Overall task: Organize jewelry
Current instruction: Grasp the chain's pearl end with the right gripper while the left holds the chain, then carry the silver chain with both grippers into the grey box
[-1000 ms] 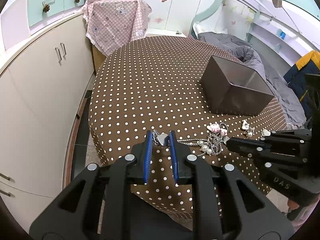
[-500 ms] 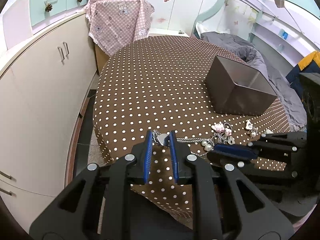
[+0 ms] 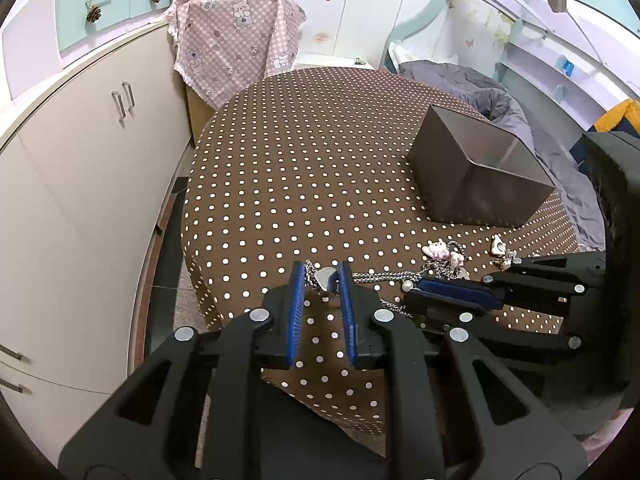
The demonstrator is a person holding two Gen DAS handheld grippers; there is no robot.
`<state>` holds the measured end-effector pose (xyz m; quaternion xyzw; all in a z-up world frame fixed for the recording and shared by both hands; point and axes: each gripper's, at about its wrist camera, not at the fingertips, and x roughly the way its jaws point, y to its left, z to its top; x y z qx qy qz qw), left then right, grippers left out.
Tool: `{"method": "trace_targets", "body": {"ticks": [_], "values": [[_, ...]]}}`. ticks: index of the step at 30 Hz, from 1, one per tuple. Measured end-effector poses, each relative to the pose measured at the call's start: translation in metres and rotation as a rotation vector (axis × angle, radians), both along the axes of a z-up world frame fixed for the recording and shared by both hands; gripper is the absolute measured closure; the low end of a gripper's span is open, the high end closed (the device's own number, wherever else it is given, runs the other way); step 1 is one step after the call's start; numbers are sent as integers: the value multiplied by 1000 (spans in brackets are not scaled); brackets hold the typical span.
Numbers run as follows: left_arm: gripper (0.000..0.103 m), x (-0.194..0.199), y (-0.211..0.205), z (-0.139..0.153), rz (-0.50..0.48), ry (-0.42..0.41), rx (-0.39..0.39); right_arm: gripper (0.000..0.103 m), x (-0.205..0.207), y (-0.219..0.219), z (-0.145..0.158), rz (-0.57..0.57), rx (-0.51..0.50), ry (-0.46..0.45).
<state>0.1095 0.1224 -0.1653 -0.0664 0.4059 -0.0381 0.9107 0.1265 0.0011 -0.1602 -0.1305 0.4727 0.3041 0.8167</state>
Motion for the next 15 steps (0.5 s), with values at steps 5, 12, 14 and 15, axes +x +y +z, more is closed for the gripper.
{"method": "trace_targets", "body": {"ticks": [5,12,14,15], "values": [[86,-1,-5,4,-14,-10,4,95,6,-20,9,-38,121,76],[86,-2,-20,16,-44,-36,12,95,9,-53,32,-108,206,67],[86,-1,-24,21,-54,-48,14,95,8,-59,39,-123,219,53],[86,0,-26,24,-59,-53,15,95,6,-64,44,-130,221,36]]}}
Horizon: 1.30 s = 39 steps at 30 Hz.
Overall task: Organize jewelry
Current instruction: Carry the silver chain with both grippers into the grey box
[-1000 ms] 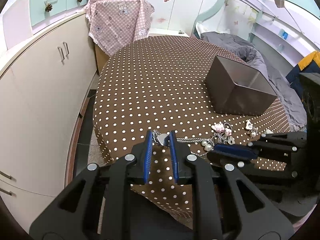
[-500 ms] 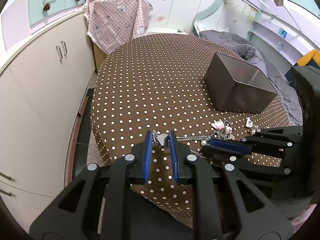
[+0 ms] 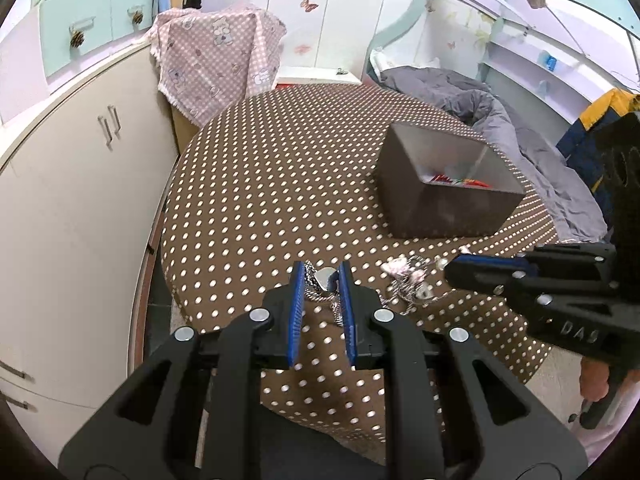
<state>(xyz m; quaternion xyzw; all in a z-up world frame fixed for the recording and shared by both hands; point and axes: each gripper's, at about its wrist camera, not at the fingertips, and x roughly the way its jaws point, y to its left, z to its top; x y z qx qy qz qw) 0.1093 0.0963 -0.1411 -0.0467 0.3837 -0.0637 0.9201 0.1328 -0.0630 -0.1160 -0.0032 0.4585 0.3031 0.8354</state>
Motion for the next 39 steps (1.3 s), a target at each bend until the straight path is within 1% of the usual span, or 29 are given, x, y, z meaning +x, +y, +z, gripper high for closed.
{"method": "trace_targets", "body": {"ticks": [6,8,17,28,31,35,39], "values": [[85,3,-12,21,-34,-46,-2,95,-4,-27,32,-49,10,-78],[86,2,-18,32,-51,-76,0,95,-2,-32,39,-60,14,-96],[86,3,-40,76,-107,-181,17,95,1,-57,84,-106,9,-222],[86,11,-64,135,-145,-298,49,95,13,-65,112,-119,17,-294],[86,14,-71,148,-148,-319,59,95,14,-67,120,-121,13,-318],[86,21,-80,163,-158,-348,51,95,18,-70,130,-125,10,-340],[86,28,-90,172,-170,-360,46,95,28,-75,132,-131,6,-332]]}}
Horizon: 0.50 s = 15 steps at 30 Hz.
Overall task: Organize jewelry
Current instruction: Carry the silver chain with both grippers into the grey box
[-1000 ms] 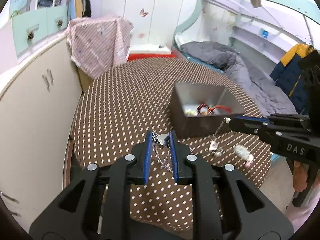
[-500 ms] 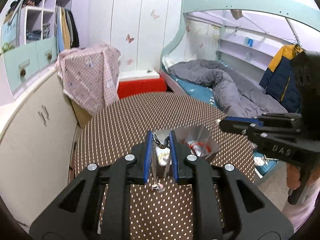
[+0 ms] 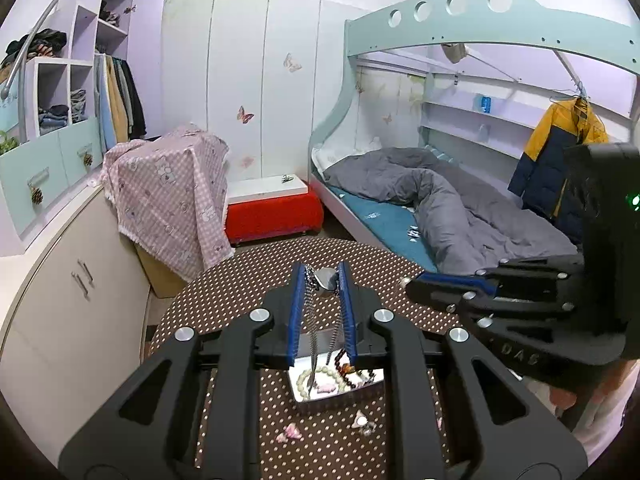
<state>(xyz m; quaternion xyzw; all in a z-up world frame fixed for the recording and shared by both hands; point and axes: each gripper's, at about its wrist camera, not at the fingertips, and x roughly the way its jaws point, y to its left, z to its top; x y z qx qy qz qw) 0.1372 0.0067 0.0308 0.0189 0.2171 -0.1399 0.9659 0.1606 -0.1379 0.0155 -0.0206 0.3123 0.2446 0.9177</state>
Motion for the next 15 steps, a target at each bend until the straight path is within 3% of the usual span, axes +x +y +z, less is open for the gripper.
{"method": "trace_targets", "body": {"ticks": [7,15], "values": [[86,19,-17,-1,-17,14,7,95,14,-8,-5,-5,-8,18],[86,52,-27,-40,-17,145,5,95,39,-14,-39,-20,-11,118]]}}
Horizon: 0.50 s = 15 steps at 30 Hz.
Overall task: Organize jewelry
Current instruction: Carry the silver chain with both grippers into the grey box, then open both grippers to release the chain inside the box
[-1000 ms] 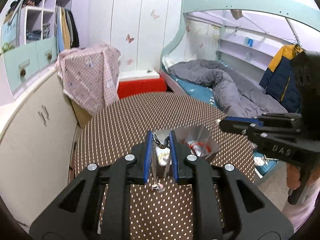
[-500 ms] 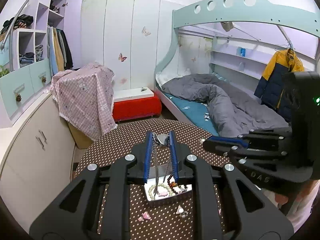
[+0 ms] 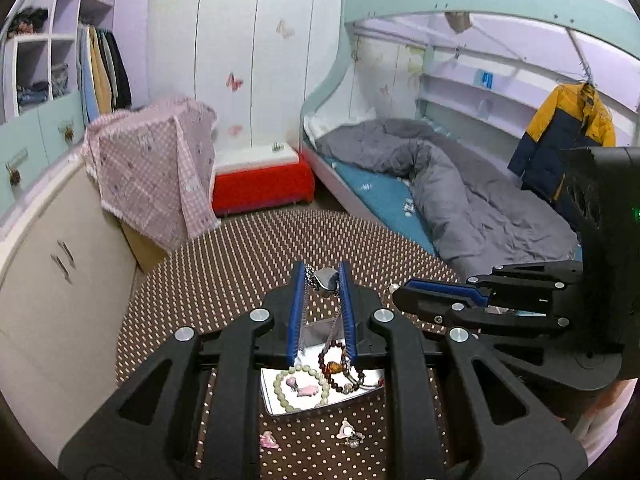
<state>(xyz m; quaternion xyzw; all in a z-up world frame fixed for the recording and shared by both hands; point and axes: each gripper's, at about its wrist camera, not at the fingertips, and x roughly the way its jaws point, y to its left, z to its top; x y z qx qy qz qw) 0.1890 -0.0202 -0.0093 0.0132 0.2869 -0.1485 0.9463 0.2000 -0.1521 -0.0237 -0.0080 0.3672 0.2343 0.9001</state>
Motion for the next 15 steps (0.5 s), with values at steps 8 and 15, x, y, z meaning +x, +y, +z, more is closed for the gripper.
{"method": "trace_targets", "body": {"ticks": [8,15], "values": [[85,18,1,-38,18,116,30,94,12,5,-19,4,-14,58],[49,16,11,-38,47,118,35,56,8,-5,-9,-50,-4,27]]}}
